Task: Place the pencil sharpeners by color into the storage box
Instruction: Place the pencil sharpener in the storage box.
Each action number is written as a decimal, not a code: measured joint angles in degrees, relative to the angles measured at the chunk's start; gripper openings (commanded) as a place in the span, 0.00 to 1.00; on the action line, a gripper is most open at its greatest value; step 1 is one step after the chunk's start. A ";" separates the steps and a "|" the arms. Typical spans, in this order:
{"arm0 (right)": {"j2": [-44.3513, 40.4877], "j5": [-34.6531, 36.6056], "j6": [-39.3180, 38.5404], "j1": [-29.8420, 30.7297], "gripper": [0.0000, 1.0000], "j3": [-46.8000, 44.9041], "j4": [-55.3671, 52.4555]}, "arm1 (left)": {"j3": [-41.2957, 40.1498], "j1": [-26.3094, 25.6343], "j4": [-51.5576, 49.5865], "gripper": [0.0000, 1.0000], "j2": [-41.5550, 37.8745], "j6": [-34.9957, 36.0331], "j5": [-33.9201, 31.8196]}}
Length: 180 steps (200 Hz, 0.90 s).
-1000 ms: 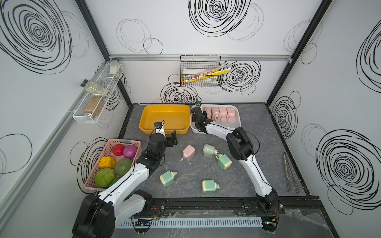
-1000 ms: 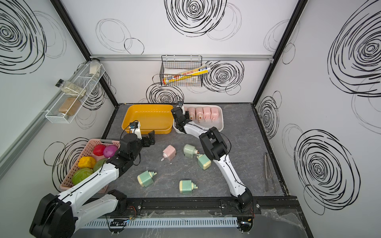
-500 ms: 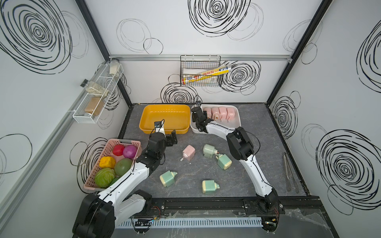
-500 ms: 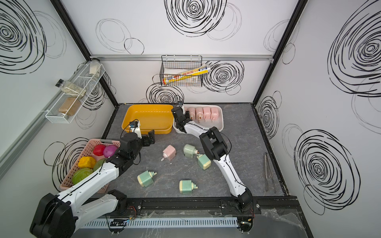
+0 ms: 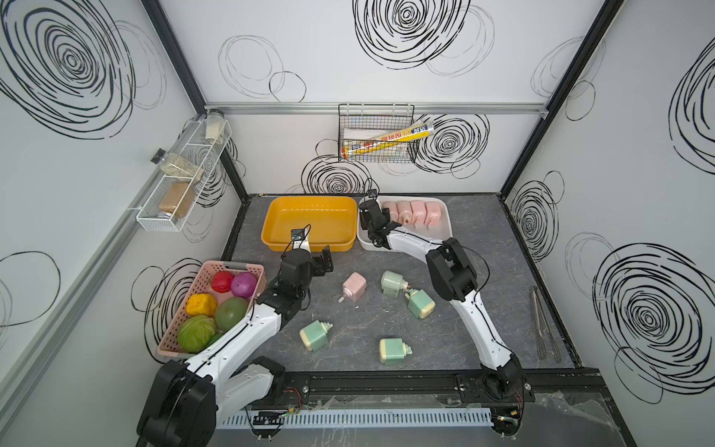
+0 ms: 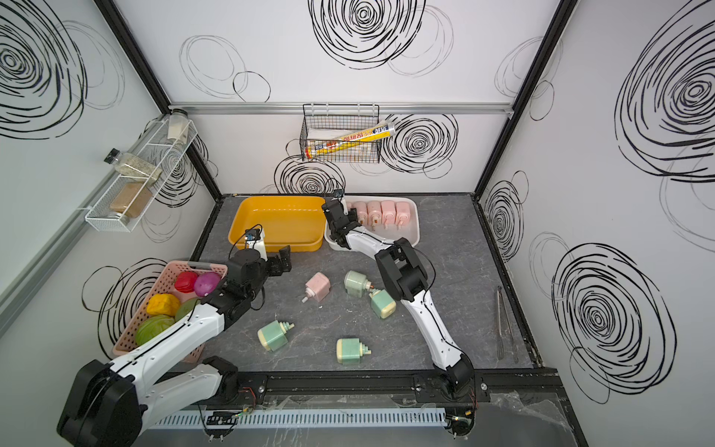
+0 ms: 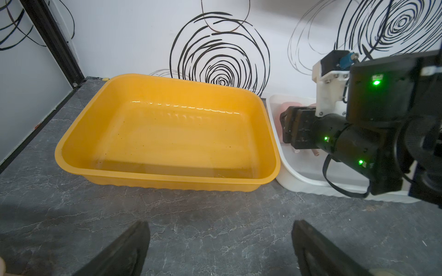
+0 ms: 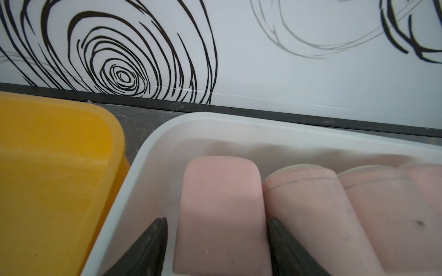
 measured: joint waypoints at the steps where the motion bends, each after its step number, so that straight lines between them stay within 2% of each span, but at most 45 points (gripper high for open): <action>1: -0.11 -0.02 0.00 0.00 0.72 -0.11 0.00 | 0.07 -0.02 -0.07 0.99 0.04 -0.02 -0.04; 65: -17.38 -4.37 1.20 0.74 0.88 -14.60 3.15 | 3.23 -1.46 -3.91 0.99 2.84 -2.97 -2.23; 81: -23.34 -6.12 1.95 1.14 1.00 -20.72 4.72 | 4.22 -1.88 -5.49 0.99 3.65 -4.26 -2.73; 145: -48.85 -18.51 3.02 2.01 1.00 -48.70 6.49 | 8.55 -3.91 -13.14 0.99 9.29 -10.58 -5.44; 180: -61.09 -30.03 -3.41 2.16 1.00 -58.99 1.75 | 10.49 -3.89 -17.05 0.99 12.41 -13.16 -4.85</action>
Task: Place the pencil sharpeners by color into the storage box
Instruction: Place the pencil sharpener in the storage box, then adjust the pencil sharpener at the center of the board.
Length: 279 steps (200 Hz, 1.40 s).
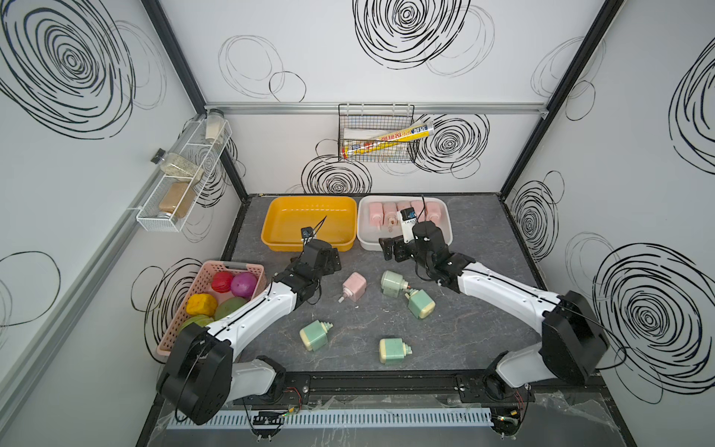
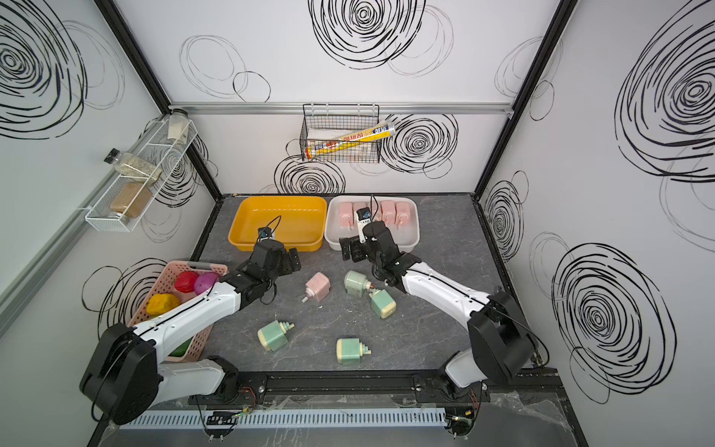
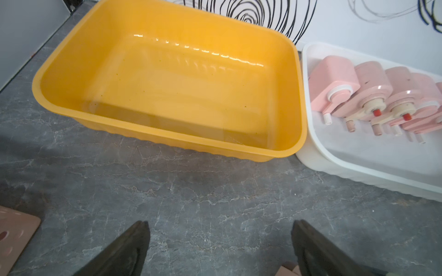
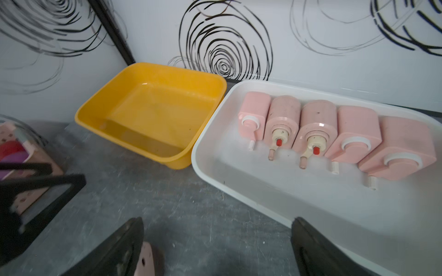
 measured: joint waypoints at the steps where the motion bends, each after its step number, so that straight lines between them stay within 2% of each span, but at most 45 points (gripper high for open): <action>1: -0.24 -0.28 -0.11 0.02 1.00 -0.13 -0.20 | 0.02 0.00 -0.09 0.99 0.04 -0.07 0.04; 44: -7.37 -9.25 -11.13 4.70 1.00 -3.87 -8.63 | 1.90 0.00 -3.80 0.99 3.69 -2.97 2.08; 83: -3.10 -11.13 -18.08 8.31 1.00 -2.95 -12.68 | 3.45 0.22 -5.09 0.99 7.10 -4.85 4.22; 160: 8.13 -6.08 -24.37 8.72 1.00 0.72 -14.21 | 3.30 1.07 -6.58 0.99 9.94 -7.23 8.04; 279: 19.04 -1.22 -24.24 8.76 1.00 8.46 -11.43 | 0.48 -1.33 -8.02 0.99 9.92 -8.96 7.41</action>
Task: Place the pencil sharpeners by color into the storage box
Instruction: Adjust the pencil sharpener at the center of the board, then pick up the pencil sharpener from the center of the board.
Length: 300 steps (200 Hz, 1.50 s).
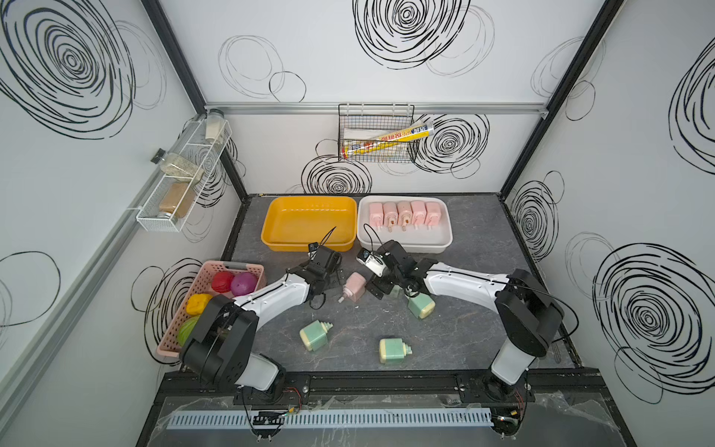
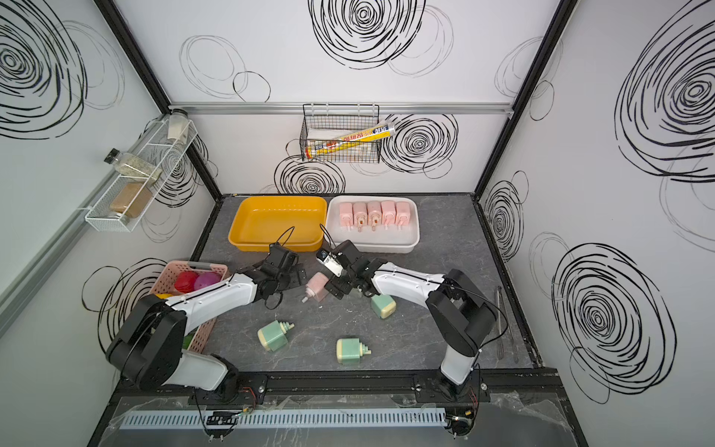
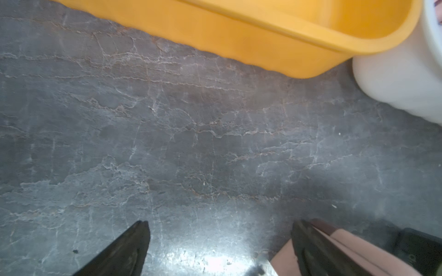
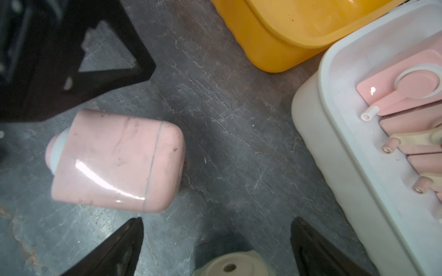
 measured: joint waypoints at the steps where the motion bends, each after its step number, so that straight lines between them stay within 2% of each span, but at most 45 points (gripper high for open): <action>1: 0.07 0.09 0.02 0.00 1.00 0.04 0.02 | -0.04 -0.02 -0.02 0.99 0.00 0.00 -0.02; 57: 2.95 2.21 0.39 -0.02 1.00 3.85 0.61 | -4.48 -0.87 -2.08 0.99 -2.69 -1.81 -1.73; 136: 7.13 2.05 0.87 -0.39 1.00 9.90 0.85 | -4.68 -4.76 -3.04 0.99 -4.33 -3.69 -2.10; 168: 5.05 1.18 6.01 -0.39 1.00 9.62 0.50 | -7.34 -0.26 -3.08 0.99 -10.60 -3.67 -2.51; 194: 0.52 -0.48 15.63 -0.09 1.00 6.16 0.94 | -10.03 4.83 -3.02 0.99 -17.75 -3.93 -2.95; 224: -1.55 1.90 24.57 3.04 1.00 3.08 3.39 | -10.78 7.67 -2.49 0.99 -20.65 -4.17 -2.58; 269: 4.39 2.64 26.86 6.12 1.00 7.39 1.36 | -12.66 9.77 -1.44 0.99 -22.93 -4.70 -1.49; 300: 9.22 5.97 26.73 7.78 1.00 11.28 -2.05 | -13.07 10.16 -1.01 0.99 -22.75 -4.70 -0.28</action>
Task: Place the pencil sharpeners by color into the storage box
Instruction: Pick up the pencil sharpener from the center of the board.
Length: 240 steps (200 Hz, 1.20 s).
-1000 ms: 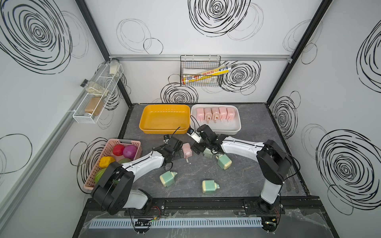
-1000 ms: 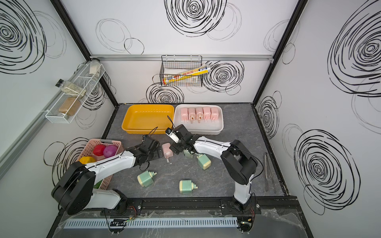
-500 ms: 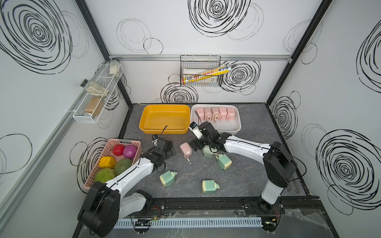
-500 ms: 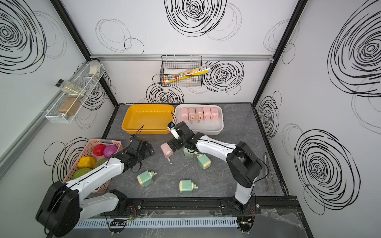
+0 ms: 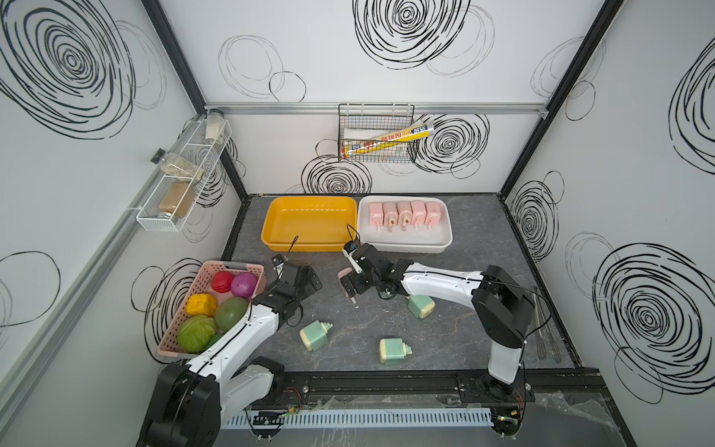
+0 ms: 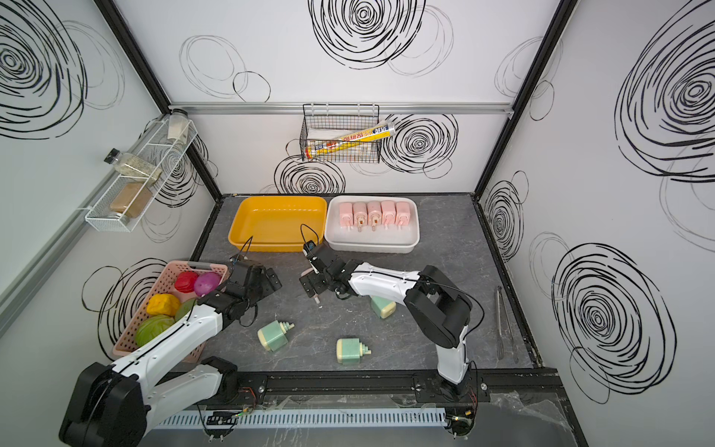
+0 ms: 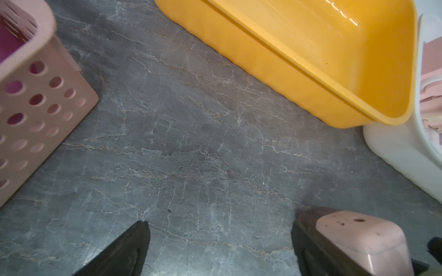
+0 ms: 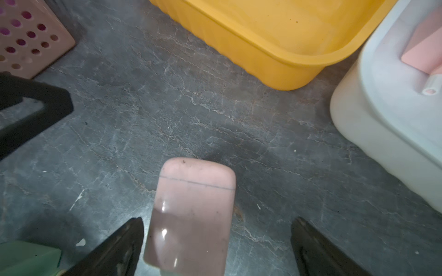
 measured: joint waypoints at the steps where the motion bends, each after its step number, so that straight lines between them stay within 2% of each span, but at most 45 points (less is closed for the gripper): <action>1: 0.07 0.11 0.00 0.04 1.00 0.09 -0.07 | -0.02 0.00 0.02 0.99 0.00 0.00 0.07; 21: 1.55 2.62 0.44 0.79 0.99 1.68 -1.77 | -0.20 0.04 0.37 0.99 0.07 0.00 0.50; 67: 3.67 4.09 1.16 1.86 0.89 4.81 -2.99 | -0.20 0.04 0.83 0.99 0.37 0.00 0.85; 98: 5.25 4.63 1.95 2.49 0.74 5.86 -3.04 | -0.28 0.04 0.81 0.99 0.37 0.00 0.87; 124: 5.35 5.27 2.56 2.71 0.70 5.86 -2.99 | -0.28 0.04 0.83 0.99 0.37 0.00 0.87; 159: 5.35 5.20 2.36 2.71 0.58 5.84 -2.78 | -0.28 0.04 0.85 0.99 0.37 0.02 0.87; 203: 5.35 4.13 0.28 2.69 0.51 5.79 -2.27 | -0.28 0.04 0.90 0.99 0.37 0.02 0.92; 209: 5.35 3.87 -0.15 2.64 0.47 5.77 -2.16 | -0.28 0.04 0.94 0.99 0.35 0.02 0.96; 214: 5.33 3.61 -0.59 2.60 0.40 5.73 -2.10 | -0.28 0.04 1.01 0.99 0.35 0.02 1.03; 217: 5.29 3.41 -0.85 2.54 0.31 5.68 -2.05 | -0.28 0.04 1.05 0.99 0.35 0.02 1.07; 224: 5.16 2.54 -1.51 2.36 0.02 5.60 -2.03 | -0.28 0.04 1.14 0.99 0.35 0.07 1.20; 225: 5.14 2.45 -1.60 2.34 0.00 5.57 -2.03 | -0.28 0.04 1.16 0.99 0.35 0.07 1.25; 240: 4.92 0.17 -3.65 1.88 0.00 5.46 -2.14 | -0.28 0.04 1.27 0.99 0.35 0.48 1.75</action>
